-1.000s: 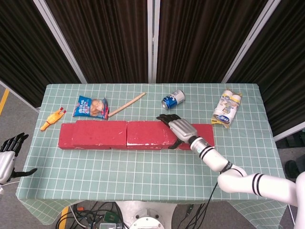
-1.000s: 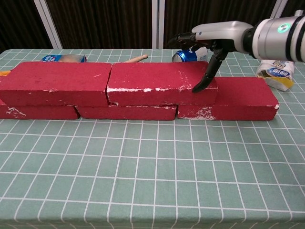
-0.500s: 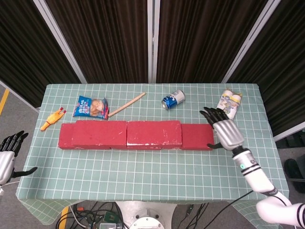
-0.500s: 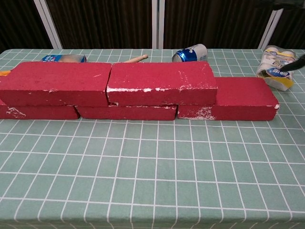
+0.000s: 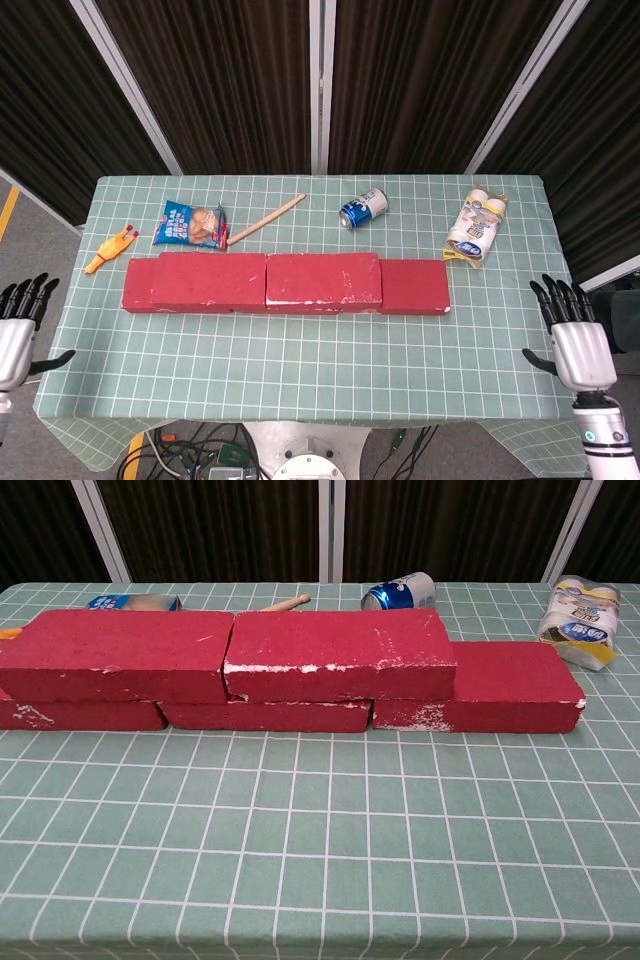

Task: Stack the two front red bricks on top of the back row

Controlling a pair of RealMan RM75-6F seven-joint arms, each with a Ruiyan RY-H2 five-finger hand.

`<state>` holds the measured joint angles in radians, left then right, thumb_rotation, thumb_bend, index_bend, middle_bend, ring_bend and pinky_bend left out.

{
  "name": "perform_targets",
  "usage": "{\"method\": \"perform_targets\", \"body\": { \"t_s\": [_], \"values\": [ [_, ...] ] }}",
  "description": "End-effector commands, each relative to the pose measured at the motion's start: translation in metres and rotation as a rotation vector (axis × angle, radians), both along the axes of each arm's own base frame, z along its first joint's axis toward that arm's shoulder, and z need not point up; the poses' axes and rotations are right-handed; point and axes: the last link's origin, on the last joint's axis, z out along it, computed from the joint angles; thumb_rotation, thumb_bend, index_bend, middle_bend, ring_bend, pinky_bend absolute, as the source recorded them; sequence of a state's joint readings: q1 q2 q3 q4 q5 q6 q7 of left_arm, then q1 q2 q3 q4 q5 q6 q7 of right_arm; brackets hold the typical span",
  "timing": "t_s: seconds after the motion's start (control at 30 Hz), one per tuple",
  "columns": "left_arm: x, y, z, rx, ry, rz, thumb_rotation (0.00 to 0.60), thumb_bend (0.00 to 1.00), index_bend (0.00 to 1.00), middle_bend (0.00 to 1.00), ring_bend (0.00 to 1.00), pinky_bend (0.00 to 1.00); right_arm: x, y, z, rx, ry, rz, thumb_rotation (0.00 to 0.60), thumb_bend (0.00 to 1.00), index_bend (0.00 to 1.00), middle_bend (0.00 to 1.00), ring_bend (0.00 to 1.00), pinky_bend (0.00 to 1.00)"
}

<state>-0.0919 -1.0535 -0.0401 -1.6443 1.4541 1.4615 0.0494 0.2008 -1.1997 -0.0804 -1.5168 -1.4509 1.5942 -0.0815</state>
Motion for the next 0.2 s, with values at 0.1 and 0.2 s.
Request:
{"method": "perform_targets", "body": {
  "t_s": [0.1,0.2],
  "values": [
    [-0.0001,-0.0011,-0.0044,0.009,0.005,-0.006,0.6,0.01,0.01,0.0,0.0,0.0,-0.0155,0.0077,-0.0021,-0.013,-0.022,-0.034,0.6,0.0,0.0,0.0,0.0,0.0],
    [-0.0002,-0.0008,-0.0045,0.013,0.008,-0.006,0.6,0.01,0.01,0.0,0.0,0.0,-0.0168,0.0073,-0.0011,-0.026,-0.02,-0.033,0.6,0.0,0.0,0.0,0.0,0.0]
  ]
}}
